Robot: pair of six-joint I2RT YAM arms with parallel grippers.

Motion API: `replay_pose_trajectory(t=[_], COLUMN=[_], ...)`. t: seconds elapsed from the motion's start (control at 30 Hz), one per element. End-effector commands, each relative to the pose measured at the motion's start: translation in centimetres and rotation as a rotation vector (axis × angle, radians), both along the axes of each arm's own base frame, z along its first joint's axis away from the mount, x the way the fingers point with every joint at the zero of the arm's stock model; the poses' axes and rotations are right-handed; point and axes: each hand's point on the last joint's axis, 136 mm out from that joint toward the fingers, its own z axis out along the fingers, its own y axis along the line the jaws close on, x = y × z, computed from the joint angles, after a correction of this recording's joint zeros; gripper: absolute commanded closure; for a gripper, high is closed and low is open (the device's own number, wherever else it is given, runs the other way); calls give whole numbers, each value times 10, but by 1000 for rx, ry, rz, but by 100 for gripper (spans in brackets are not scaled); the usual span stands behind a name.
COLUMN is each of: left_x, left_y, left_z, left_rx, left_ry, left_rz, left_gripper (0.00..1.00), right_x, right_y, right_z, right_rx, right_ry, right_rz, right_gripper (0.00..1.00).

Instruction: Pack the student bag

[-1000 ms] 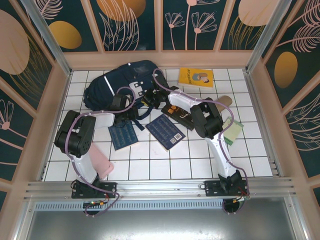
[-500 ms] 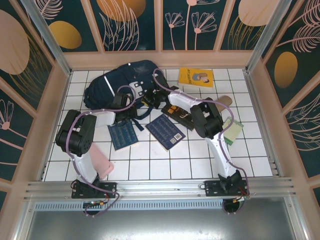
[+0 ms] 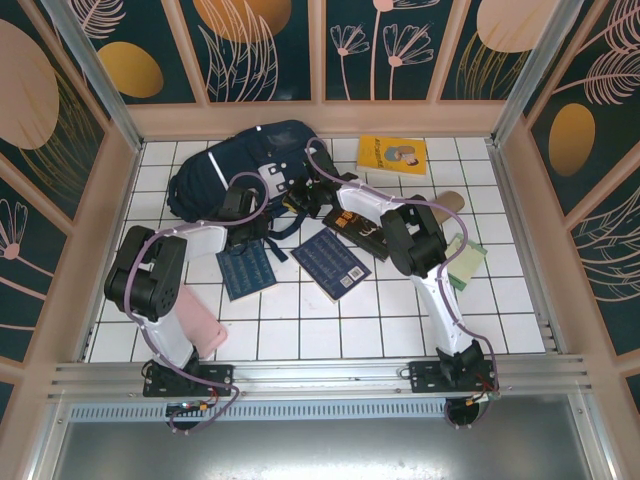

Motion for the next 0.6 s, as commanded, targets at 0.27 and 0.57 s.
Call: replay_pose_trajectory(t=[0.27,0.57], left_x=[5,4], left_y=[3,6], left_z=[-38,-56], left_rx=[32,83], left_ry=[105,144], left_rz=[-26,-15], left_gripper=[95,91], right_x=[40,39], right_y=[-37,-36], right_z=[15,16], right_rx=[-18,-14], right_ry=[-94,-93], right_rz=[-120,-117], right_gripper=[100,100])
